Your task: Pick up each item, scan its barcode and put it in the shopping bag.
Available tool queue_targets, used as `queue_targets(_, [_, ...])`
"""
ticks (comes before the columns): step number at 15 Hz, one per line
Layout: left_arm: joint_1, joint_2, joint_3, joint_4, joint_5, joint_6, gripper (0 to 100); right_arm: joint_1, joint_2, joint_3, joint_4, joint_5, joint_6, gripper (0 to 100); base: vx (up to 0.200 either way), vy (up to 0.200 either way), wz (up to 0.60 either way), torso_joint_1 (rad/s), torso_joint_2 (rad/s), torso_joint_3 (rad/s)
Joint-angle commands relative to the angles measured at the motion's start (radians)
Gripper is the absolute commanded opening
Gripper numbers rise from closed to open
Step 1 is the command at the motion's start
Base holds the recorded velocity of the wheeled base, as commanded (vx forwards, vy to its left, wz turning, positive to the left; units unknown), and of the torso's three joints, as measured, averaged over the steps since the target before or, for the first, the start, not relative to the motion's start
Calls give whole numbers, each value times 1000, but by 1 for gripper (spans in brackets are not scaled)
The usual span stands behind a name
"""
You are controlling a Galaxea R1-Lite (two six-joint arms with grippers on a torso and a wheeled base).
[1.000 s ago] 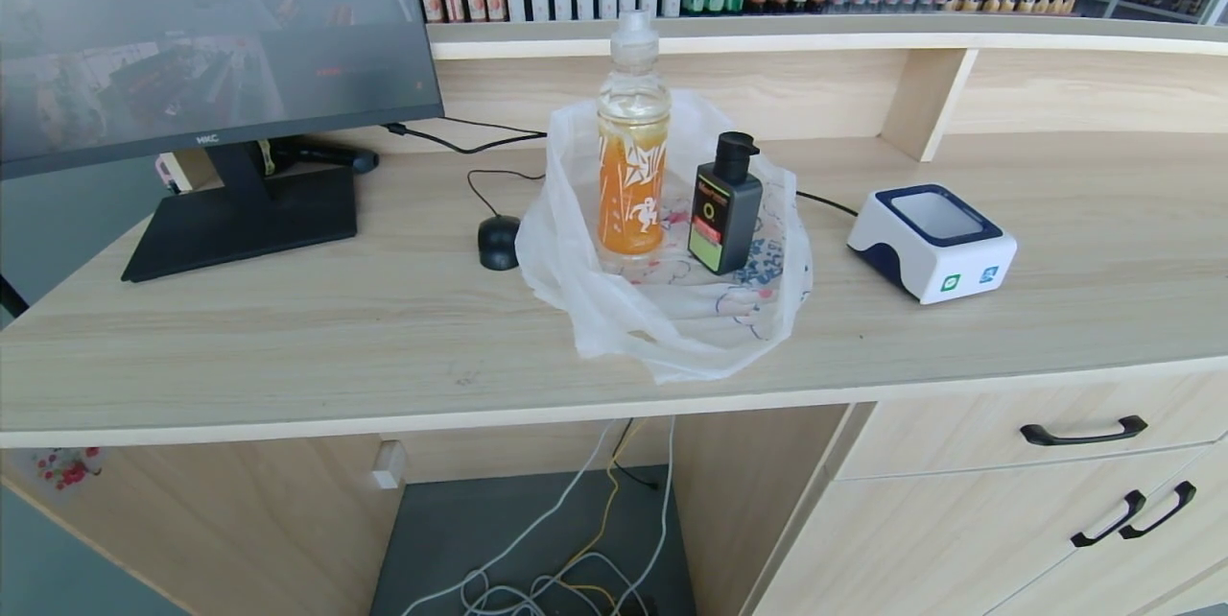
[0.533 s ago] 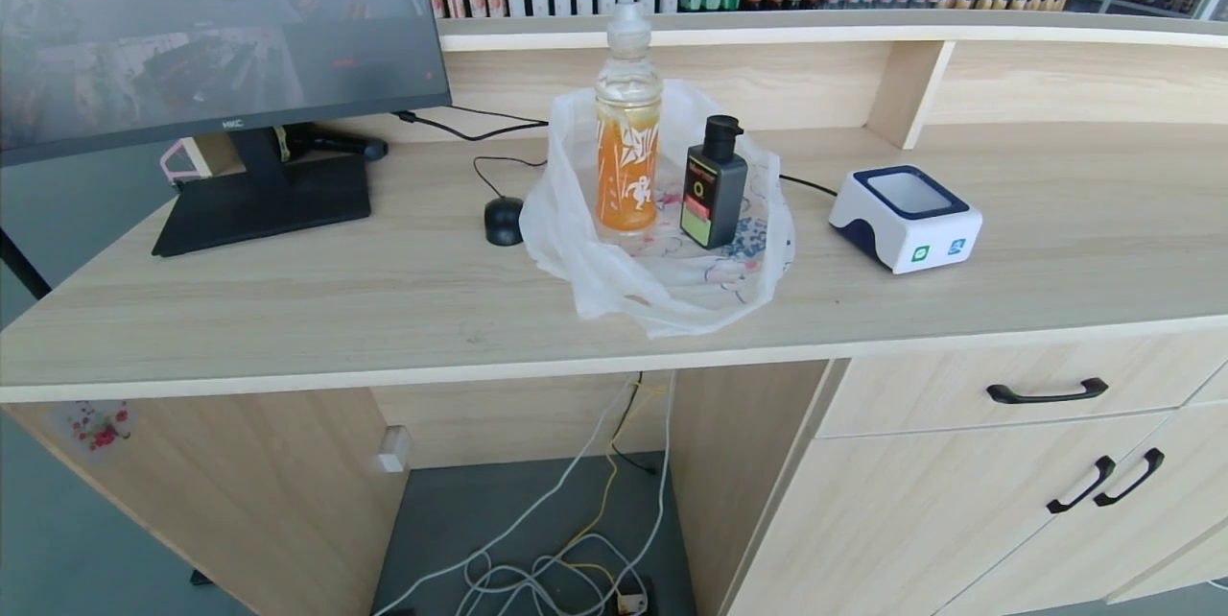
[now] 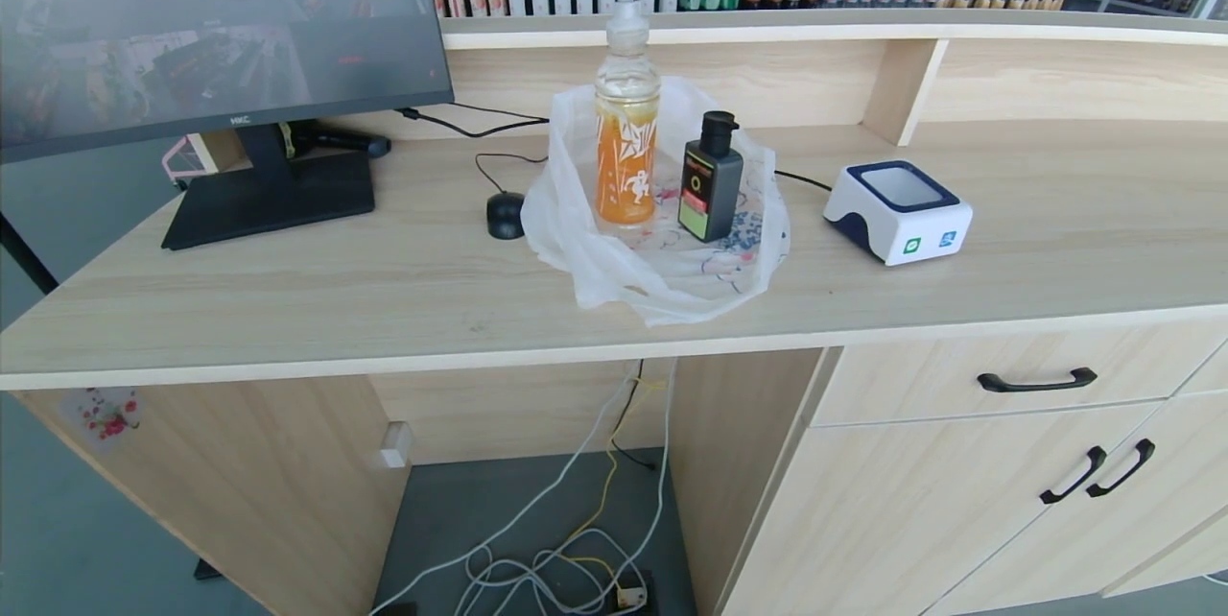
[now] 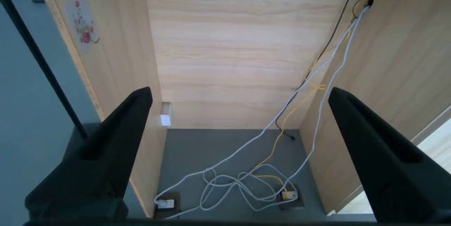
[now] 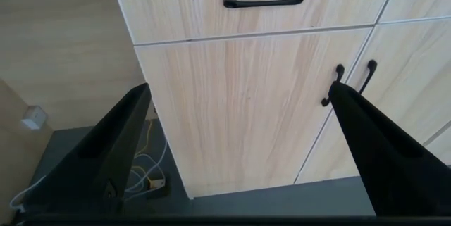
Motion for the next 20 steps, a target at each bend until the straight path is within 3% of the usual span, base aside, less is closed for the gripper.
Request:
queue_targets(1, [0,0,0,0,1,4,100,0,2,0,0,0,1,100,0,-200,0,2,-7,2])
queue_targets(20, [0,0,0,0,1,-5,100,0,2,0,0,0,35,100,0,-200,0,3,2,1])
